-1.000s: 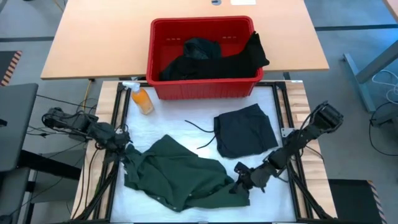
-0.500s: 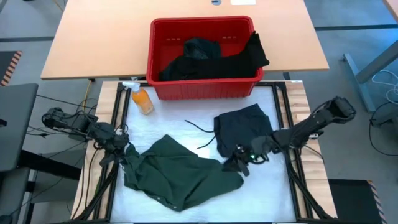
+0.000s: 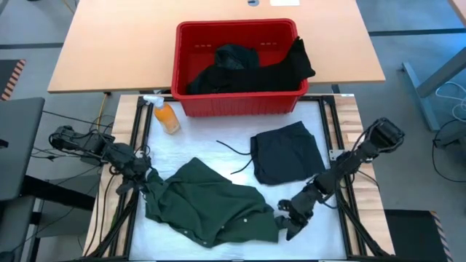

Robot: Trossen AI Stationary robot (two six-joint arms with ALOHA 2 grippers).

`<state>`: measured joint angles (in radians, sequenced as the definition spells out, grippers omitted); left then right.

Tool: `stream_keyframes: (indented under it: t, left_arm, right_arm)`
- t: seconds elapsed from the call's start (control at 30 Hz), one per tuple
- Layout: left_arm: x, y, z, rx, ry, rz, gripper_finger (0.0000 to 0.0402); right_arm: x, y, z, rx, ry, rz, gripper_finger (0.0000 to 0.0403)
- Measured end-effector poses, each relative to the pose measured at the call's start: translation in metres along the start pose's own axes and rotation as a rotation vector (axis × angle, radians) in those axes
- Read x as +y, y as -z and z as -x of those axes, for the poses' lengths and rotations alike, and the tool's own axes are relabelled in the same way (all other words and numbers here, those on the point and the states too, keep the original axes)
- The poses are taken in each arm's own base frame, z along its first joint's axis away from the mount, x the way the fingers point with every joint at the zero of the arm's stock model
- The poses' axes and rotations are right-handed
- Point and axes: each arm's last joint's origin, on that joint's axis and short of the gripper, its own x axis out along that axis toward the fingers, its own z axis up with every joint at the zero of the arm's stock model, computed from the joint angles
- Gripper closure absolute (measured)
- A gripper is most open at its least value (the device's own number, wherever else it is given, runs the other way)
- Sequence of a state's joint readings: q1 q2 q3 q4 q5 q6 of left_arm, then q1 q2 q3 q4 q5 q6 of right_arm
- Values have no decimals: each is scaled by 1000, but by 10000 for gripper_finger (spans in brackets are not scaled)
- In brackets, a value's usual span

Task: Fold laundry
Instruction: Fold the dark green shirt

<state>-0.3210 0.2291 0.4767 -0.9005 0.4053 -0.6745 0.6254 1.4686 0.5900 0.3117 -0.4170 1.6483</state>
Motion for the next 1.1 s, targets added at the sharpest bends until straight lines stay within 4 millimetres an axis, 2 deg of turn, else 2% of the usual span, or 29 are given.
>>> stream_keyframes:
  t: [0.13,0.23,0.37,0.5,0.63,0.77,0.9,1.1]
  left_arm:
    - [0,0,0,-6,-8,-3,401]
    - [0,0,0,-7,-9,-18,401]
    - [1,-1,0,-19,-24,-54,401]
    - [1,-1,0,-29,-38,-60,401]
    - [1,-1,0,-29,-36,-42,401]
    - [1,-1,0,-29,-36,-41,401]
    - [1,-1,0,-30,-37,-48,401]
    - [1,-1,0,-30,-39,-89,401]
  right_arm:
    - [11,8,10,-15,-65,-15,260]
    - [22,1,27,-148,-133,114,265]
    - [32,-36,53,-568,-151,379,266]
    - [37,-89,62,-687,-52,720,266]
    - [59,-142,57,-755,112,1057,266]
    - [81,-193,46,-753,276,1223,260]
    - [90,-232,28,-621,444,1242,235]
    - [94,-269,1,-453,574,1212,179]
